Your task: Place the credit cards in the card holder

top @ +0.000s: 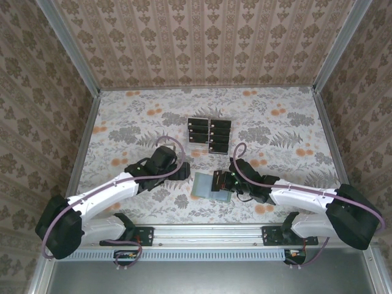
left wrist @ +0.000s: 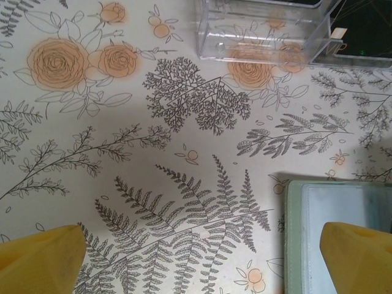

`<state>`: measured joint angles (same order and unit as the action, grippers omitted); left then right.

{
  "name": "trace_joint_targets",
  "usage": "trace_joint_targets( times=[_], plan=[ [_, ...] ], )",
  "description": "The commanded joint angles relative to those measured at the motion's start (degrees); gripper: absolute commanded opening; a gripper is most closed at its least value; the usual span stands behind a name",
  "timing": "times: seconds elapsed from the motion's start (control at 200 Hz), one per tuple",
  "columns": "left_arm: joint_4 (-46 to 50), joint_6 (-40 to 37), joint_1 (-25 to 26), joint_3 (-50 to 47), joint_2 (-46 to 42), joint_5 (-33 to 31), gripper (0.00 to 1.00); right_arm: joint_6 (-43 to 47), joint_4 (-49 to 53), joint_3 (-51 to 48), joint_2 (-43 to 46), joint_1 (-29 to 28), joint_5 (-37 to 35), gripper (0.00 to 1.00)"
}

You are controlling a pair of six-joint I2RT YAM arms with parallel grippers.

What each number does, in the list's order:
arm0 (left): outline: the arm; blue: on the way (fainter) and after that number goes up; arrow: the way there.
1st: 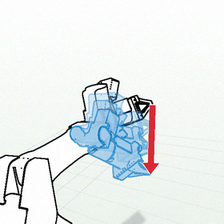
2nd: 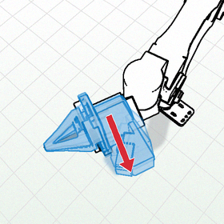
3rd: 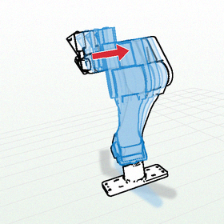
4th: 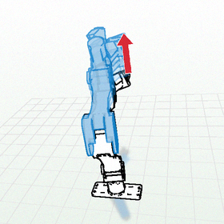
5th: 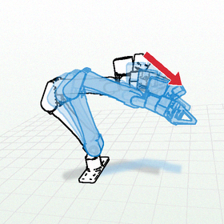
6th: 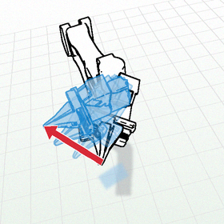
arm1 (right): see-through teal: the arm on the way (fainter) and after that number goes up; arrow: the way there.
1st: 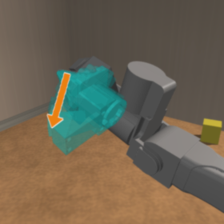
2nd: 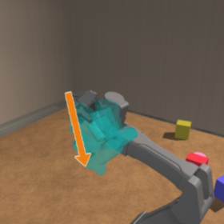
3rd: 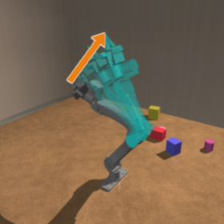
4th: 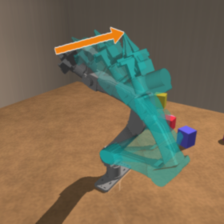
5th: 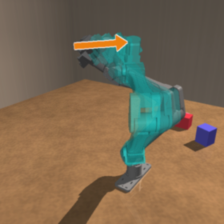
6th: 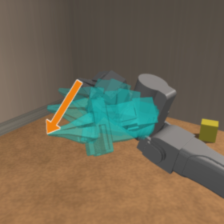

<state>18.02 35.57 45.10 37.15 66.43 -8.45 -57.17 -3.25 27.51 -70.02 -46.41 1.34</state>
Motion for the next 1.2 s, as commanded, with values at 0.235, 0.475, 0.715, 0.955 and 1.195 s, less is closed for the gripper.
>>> trace_joint_targets(
  times=[0.235, 0.475, 0.715, 0.955, 1.195],
  plan=[
    [-0.28, 1.67, 0.71, -1.2, 0.65, -0.34, 1.0, 1.01, 2.17, -1.53, 0.72, 1.42, 0.77, 0.0],
    [-0.75, 2.07, 1.08, -2.21, 0.62, -0.17, 1.0, 3.23, -1.19, 1.67, -5.85, 3.4, 4.38, 0.0],
    [-1.59, 3.25, 1.88, -3.3, 0.56, -0.08, 1.0, 7.16, -1.7, 6.33, -11.43, 5.34, 7.92, 0.0],
    [-2.29, 3.68, 3.14, -3.68, 1.05, 0.19, 1.0, 12.32, -1.45, 9.21, -14.35, 7.21, 10.8, 0.0],
    [0.24, 3.56, 3.16, -2.02, 3.36, -1.79, 1.0, 13.05, 2.14, 9.85, -7.02, 7.04, 12.63, 0.0]
  ],
)
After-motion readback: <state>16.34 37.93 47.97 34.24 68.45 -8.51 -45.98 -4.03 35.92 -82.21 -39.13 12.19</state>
